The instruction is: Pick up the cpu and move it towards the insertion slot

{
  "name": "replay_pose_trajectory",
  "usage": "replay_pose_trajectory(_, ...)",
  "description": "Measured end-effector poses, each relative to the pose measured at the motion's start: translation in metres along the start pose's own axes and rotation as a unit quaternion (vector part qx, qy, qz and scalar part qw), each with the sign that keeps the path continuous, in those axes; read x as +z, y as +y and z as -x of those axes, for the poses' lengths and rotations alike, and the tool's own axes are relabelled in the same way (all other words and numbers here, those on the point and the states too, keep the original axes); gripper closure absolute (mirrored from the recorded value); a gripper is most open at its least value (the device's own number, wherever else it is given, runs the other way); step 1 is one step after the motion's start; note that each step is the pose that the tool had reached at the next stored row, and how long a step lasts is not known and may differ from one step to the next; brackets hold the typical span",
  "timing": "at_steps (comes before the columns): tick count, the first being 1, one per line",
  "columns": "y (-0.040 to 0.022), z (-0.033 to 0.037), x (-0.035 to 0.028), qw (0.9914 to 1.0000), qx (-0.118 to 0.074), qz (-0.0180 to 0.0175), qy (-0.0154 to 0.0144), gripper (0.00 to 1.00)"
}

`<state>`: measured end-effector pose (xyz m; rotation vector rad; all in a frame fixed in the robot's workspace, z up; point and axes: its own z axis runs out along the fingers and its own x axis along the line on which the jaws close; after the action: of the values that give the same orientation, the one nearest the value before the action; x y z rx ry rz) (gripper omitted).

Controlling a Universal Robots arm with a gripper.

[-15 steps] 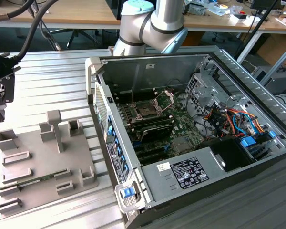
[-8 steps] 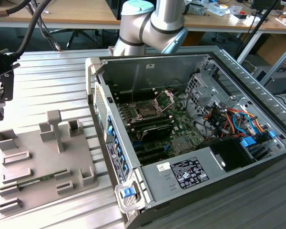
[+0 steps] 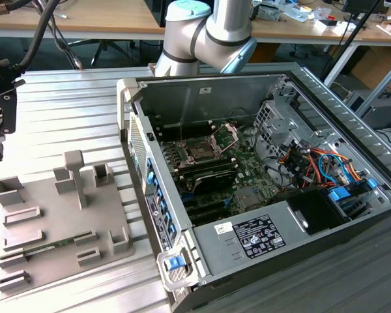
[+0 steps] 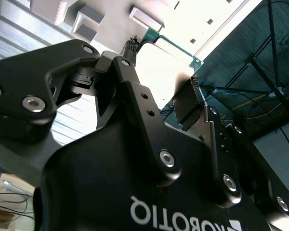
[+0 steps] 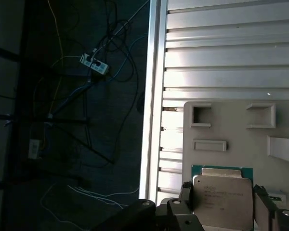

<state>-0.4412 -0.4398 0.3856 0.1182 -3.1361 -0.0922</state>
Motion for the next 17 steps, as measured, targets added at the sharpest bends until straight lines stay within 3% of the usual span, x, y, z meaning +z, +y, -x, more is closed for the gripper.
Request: replay_pose_trajectory(17, 0.0005, 0.0000, -0.0091, 1.00000, 0.000, 0.0000, 0.0000, 0.45)
